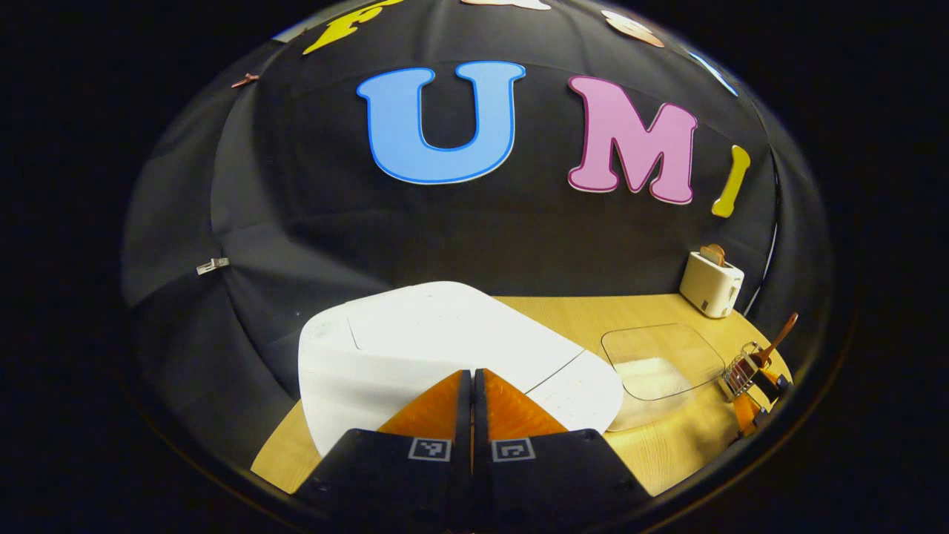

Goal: Close the left gripper, press the button to open the rice cooker; take a wooden spoon from the chopstick holder with the right hand, scoop a spoonful of rice and pour it into the rice cooker, then put the wooden spoon back into the chopstick holder.

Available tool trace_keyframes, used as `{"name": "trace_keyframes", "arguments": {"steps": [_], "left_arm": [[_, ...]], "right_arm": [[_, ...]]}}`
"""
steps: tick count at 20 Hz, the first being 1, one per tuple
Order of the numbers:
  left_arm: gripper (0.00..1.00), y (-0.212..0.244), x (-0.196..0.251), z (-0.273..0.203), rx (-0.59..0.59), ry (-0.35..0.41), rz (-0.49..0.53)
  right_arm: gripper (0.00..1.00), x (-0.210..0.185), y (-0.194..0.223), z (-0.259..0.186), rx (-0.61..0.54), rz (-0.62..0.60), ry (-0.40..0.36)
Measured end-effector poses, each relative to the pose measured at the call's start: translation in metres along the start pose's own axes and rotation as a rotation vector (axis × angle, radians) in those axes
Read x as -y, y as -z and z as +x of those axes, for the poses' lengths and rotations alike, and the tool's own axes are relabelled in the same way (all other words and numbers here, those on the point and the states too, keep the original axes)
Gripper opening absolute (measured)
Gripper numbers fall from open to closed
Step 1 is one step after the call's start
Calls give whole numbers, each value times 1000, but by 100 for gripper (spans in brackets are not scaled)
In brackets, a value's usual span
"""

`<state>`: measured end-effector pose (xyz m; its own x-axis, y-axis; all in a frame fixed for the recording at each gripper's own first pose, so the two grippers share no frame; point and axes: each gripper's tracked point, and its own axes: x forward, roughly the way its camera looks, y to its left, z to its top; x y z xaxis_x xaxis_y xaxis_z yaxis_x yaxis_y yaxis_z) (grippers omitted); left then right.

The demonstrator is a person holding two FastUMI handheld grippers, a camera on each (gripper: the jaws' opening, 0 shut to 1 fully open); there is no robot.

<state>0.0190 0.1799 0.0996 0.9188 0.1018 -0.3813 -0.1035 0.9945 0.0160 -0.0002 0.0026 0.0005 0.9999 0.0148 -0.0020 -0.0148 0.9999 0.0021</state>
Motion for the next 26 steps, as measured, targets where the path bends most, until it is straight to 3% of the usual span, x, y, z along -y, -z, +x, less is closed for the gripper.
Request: {"name": "trace_keyframes", "arguments": {"steps": [5,8,11,15,22,24,26], "left_arm": [[6,-1,1,0,-55,-4,61],[6,-8,0,3,-80,21,35],[6,-14,-5,8,-51,-4,40],[6,-4,6,9,-111,55,43],[6,-5,5,8,-218,88,-5],[6,-15,-1,9,-213,61,51],[6,-42,-6,2,-121,10,116]], "right_arm": [[98,-1,-1,0,0,0,0],[98,0,0,-1,0,0,0],[98,0,0,0,0,0,0],[98,0,0,0,0,0,0],[98,-1,0,0,0,0,0],[98,0,0,-1,0,0,0],[98,0,0,0,0,0,0]]}}
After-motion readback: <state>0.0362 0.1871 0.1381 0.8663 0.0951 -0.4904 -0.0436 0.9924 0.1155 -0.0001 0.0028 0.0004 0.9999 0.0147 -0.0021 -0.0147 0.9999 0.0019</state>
